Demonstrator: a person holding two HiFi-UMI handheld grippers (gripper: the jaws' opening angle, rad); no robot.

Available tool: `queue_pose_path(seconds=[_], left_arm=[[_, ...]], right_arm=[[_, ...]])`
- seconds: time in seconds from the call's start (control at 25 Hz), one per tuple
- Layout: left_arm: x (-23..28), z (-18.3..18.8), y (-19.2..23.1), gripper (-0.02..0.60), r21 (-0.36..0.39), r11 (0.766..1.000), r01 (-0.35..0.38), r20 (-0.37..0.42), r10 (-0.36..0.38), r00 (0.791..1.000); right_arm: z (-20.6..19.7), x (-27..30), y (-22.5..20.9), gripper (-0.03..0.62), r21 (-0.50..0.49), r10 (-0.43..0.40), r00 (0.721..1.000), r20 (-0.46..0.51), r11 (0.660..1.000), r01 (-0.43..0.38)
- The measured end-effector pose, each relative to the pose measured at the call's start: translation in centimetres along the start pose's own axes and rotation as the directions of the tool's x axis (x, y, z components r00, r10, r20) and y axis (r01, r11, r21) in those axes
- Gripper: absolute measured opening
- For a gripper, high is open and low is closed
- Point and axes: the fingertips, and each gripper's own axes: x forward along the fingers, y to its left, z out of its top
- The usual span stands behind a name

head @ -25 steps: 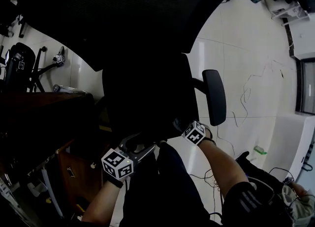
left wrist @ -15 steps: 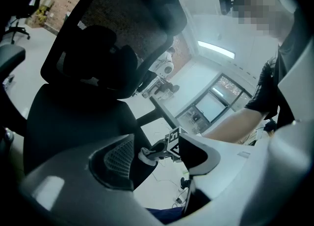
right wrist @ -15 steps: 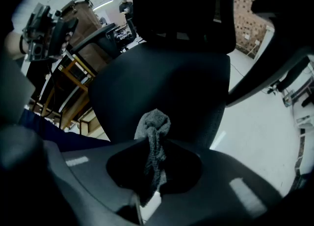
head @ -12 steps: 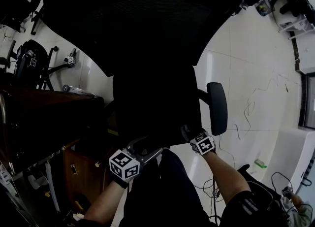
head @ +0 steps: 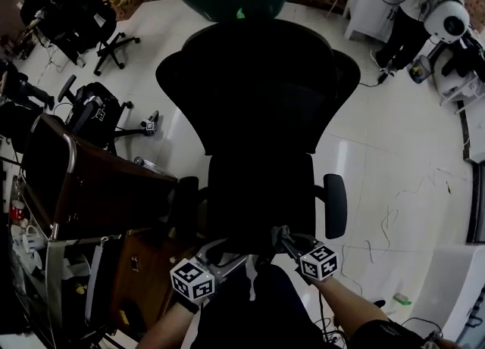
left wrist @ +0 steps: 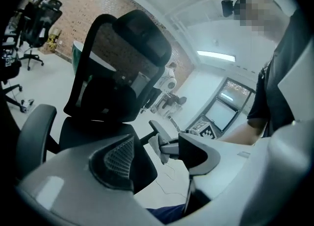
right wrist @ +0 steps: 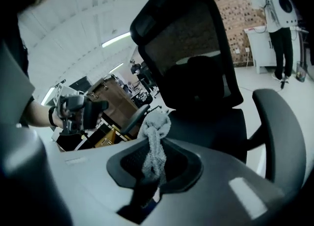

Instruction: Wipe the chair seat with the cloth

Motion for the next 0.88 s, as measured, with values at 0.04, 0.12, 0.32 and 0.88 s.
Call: queue_pose_path(seconds=[0.04, 0.12, 0.32, 0.88], left_arm=[[-0.9, 0.2, -0.7, 0.307, 0.008, 1.000, -0.006, 0.006, 0.006, 1.000], [-2.4, 0.2, -2.1, 0.307, 0.030, 0.999, -0.014, 0.006, 0.014, 1.000], [-8.7, -0.6, -7.5, 0.307, 0.064, 0.998, -0.019, 0.009, 0.018, 1.000], [-28.9, -5.9, -23.3, 0.307, 0.293, 0.952, 0.089, 0.069, -0.114, 0.991]], right_arm=[[1.4, -0.8, 1.0, 0.051, -0.019, 0.017, 0.999, 0.027, 1.000, -0.016], [4.1, -2.7, 3.0, 0.051, -0.072, 0.044, 0.996, 0.081, 0.997, -0.038], [7.7, -9.4, 11.0, 0.051, -0.126, 0.074, 0.977, 0.200, 0.991, -0.050], [3.4, -24.4, 34.8, 0.051, 0.020, -0.010, 0.863, 0.505, 1.000, 0.000]])
